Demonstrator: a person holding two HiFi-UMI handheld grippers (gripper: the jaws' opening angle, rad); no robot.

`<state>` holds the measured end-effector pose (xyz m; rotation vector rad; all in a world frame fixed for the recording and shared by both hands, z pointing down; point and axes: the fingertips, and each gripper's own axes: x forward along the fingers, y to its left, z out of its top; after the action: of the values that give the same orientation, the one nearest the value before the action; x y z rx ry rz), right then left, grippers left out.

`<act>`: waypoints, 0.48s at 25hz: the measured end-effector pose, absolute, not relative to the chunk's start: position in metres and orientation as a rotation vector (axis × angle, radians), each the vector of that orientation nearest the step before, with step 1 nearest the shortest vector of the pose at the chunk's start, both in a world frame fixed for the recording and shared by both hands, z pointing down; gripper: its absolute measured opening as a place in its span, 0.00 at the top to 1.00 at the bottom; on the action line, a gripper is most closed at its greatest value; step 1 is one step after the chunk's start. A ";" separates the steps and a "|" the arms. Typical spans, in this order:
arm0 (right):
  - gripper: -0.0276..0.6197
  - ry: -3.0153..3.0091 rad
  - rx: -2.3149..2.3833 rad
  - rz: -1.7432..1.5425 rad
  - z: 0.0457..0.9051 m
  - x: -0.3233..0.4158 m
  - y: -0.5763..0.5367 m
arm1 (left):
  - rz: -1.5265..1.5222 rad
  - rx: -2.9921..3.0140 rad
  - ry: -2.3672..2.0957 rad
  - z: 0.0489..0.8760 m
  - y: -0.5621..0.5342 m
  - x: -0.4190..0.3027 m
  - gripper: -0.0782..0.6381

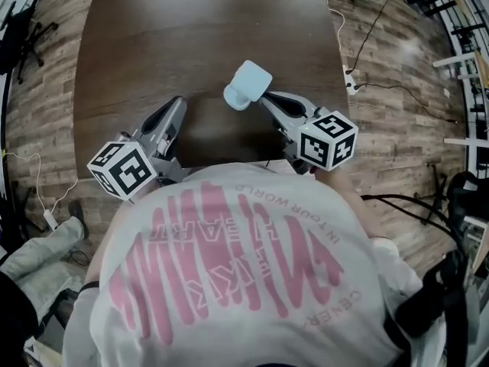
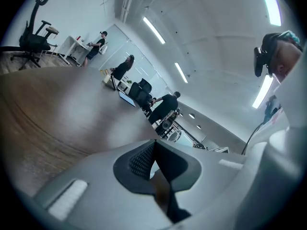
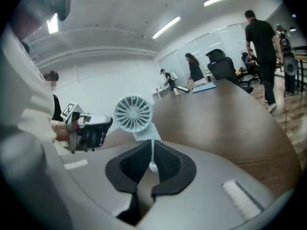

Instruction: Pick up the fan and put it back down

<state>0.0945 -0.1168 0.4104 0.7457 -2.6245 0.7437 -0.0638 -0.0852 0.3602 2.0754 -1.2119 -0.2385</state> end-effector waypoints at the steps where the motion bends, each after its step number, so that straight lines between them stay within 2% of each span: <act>1: 0.95 -2.646 0.784 0.778 0.403 0.098 -0.118 | -0.235 2.089 -1.195 0.360 -0.087 -0.062 0.87; 12: 0.95 -2.618 1.071 0.844 0.381 0.120 -0.118 | -0.110 2.206 -1.121 0.350 -0.084 -0.064 0.87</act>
<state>0.1196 -0.1181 0.3814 1.0714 -2.6180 0.8443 -0.0642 -0.0838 0.3500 2.2056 -1.1214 -0.1101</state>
